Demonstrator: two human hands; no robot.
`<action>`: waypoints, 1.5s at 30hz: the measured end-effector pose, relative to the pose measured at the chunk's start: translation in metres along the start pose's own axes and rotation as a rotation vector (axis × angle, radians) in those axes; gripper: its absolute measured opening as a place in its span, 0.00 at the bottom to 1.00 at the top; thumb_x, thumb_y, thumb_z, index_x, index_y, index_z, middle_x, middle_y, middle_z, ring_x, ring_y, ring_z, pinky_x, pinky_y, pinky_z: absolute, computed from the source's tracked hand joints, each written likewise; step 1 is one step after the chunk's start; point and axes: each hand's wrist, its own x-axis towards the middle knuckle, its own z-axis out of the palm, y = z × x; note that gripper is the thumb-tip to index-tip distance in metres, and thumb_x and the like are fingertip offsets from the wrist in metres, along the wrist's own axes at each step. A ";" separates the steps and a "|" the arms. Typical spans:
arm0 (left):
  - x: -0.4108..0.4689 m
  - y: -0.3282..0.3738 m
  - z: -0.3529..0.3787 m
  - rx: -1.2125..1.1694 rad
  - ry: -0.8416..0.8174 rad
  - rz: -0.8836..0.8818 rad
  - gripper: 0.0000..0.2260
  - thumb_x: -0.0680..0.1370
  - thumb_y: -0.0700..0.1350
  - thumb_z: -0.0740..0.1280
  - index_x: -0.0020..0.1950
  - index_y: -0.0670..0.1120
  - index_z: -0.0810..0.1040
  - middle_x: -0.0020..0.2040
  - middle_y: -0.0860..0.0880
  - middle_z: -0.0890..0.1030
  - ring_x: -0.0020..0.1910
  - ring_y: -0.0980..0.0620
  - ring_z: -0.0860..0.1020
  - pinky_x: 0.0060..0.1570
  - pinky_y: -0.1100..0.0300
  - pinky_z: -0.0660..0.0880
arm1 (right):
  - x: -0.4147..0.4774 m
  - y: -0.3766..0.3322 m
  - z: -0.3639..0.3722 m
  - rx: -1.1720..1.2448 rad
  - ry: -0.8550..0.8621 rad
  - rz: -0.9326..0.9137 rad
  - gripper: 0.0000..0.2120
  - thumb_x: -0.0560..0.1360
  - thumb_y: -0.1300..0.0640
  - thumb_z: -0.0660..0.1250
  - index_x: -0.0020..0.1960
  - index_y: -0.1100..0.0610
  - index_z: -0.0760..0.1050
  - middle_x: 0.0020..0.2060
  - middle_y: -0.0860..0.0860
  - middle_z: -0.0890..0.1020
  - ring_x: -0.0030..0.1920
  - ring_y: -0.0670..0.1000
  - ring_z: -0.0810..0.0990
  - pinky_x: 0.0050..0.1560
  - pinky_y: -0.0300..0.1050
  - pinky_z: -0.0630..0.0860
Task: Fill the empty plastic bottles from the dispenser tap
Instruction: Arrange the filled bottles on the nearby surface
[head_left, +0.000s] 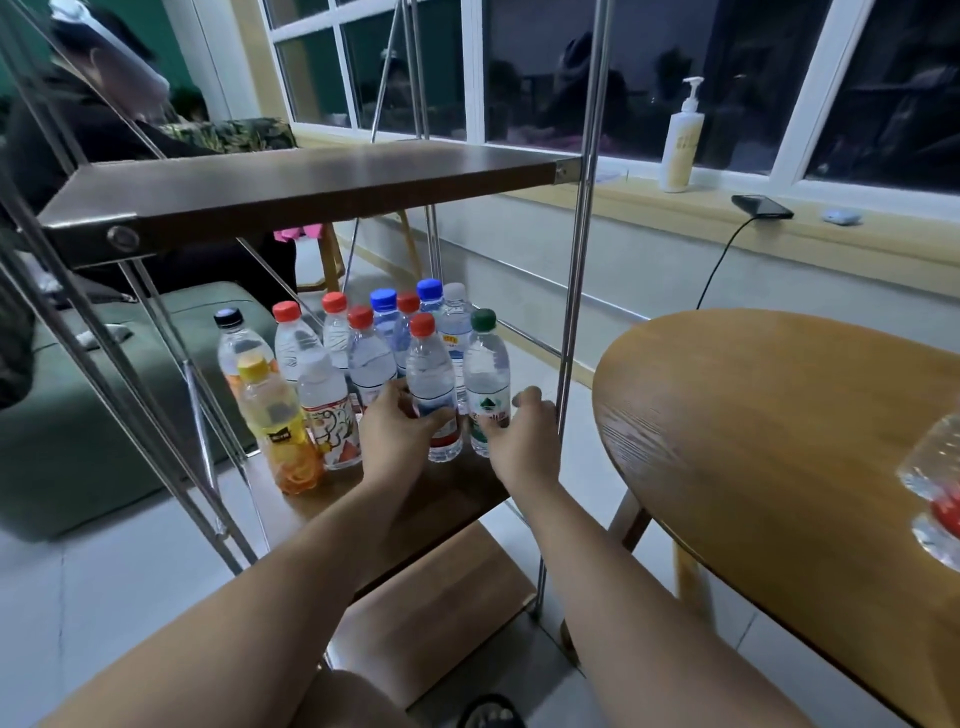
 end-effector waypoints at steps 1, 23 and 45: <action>-0.001 0.001 0.000 0.012 0.006 -0.002 0.28 0.72 0.50 0.84 0.69 0.51 0.77 0.62 0.52 0.85 0.59 0.50 0.84 0.59 0.48 0.83 | 0.000 0.002 0.002 0.019 -0.011 0.022 0.22 0.79 0.49 0.78 0.63 0.57 0.71 0.58 0.55 0.82 0.57 0.57 0.85 0.36 0.32 0.65; -0.039 0.048 0.000 0.039 -0.197 0.177 0.07 0.81 0.54 0.75 0.52 0.54 0.79 0.43 0.54 0.86 0.42 0.57 0.86 0.46 0.50 0.86 | -0.028 -0.012 -0.073 0.079 -0.218 -0.025 0.11 0.82 0.52 0.71 0.65 0.49 0.81 0.56 0.44 0.85 0.56 0.48 0.83 0.55 0.47 0.80; -0.187 0.328 0.187 -0.378 -0.960 0.802 0.19 0.80 0.52 0.78 0.69 0.52 0.80 0.60 0.54 0.84 0.58 0.55 0.82 0.58 0.58 0.81 | -0.168 0.087 -0.268 0.165 0.548 0.166 0.18 0.81 0.55 0.75 0.67 0.45 0.77 0.63 0.42 0.80 0.63 0.40 0.79 0.64 0.42 0.78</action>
